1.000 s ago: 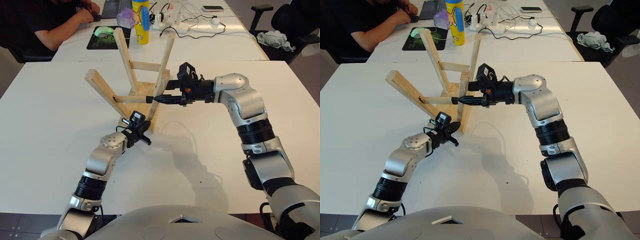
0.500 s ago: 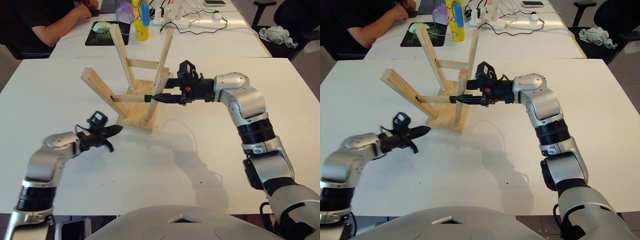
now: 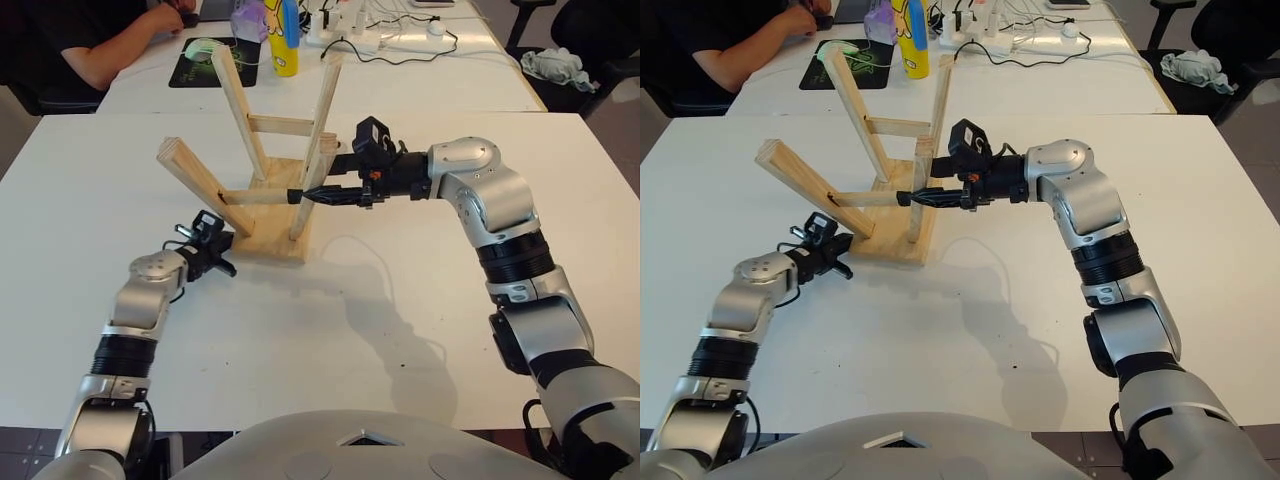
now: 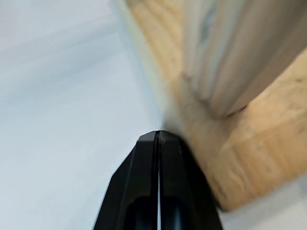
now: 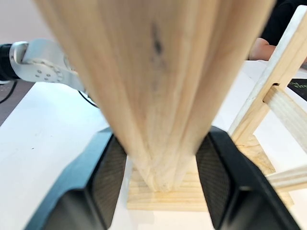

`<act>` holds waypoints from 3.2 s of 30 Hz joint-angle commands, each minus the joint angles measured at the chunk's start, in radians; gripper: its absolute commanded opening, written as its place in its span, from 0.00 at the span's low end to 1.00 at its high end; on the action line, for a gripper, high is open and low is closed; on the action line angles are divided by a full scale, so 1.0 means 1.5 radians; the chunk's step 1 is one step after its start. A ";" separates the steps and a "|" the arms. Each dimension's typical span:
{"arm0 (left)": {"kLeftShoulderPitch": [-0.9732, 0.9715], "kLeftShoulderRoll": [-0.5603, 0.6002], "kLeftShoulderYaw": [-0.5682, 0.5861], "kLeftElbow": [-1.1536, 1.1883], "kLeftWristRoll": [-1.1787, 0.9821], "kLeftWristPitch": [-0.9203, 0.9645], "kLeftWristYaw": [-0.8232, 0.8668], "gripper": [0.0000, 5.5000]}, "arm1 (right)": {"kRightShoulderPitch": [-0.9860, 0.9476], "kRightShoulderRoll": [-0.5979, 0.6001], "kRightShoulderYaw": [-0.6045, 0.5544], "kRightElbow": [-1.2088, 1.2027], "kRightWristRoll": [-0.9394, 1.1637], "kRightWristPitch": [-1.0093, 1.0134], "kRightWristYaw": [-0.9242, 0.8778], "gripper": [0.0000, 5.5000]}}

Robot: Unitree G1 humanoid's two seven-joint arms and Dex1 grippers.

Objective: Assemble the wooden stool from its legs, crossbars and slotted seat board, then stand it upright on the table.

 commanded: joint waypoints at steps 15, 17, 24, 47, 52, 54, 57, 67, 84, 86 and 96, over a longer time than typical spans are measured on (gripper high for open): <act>0.091 -0.072 -0.115 -0.136 0.001 0.086 -0.020 0.00 | 0.073 -0.100 0.022 -0.135 0.031 0.116 0.035 0.38; 0.096 -0.076 -0.118 -0.140 0.001 0.089 -0.018 0.00 | 0.077 -0.099 0.008 -0.139 0.039 0.118 0.026 0.38; 0.101 -0.077 -0.118 -0.146 -0.002 0.096 -0.016 0.00 | 0.088 -0.088 -0.021 -0.136 0.041 0.103 -0.008 0.57; 0.096 -0.053 -0.114 -0.159 -0.001 0.103 -0.019 0.00 | 0.393 -0.210 -0.181 -0.176 0.069 0.046 -0.033 0.61; 0.104 -0.057 -0.126 -0.187 -0.004 0.123 -0.019 0.00 | 0.439 -0.107 -0.120 -0.160 -0.007 0.029 -0.179 0.55; 0.105 -0.059 -0.138 -0.200 -0.006 0.136 -0.022 0.00 | 0.453 -0.054 -0.090 -0.162 -0.018 0.027 -0.222 0.50; 0.099 -0.063 -0.154 -0.211 -0.007 0.149 -0.026 0.00 | 0.463 -0.015 -0.063 -0.158 -0.037 0.020 -0.259 0.41; 0.115 -0.015 -0.125 -0.248 -0.010 0.165 -0.036 0.00 | 0.423 -0.028 -0.088 -0.087 -0.098 -0.025 -0.311 0.14; 0.179 -0.005 -0.077 -0.478 -0.227 0.174 -0.108 0.00 | 0.468 -0.030 -0.078 -0.130 -0.081 -0.001 -0.291 0.01; 0.174 -0.041 -0.123 -0.442 -0.164 0.134 -0.049 0.00 | 0.459 -0.032 -0.071 -0.129 -0.079 0.004 -0.283 0.01; 0.141 -0.182 -0.204 -0.303 -0.040 0.080 0.105 0.00 | 0.410 -0.040 -0.046 -0.091 -0.085 0.003 -0.244 0.01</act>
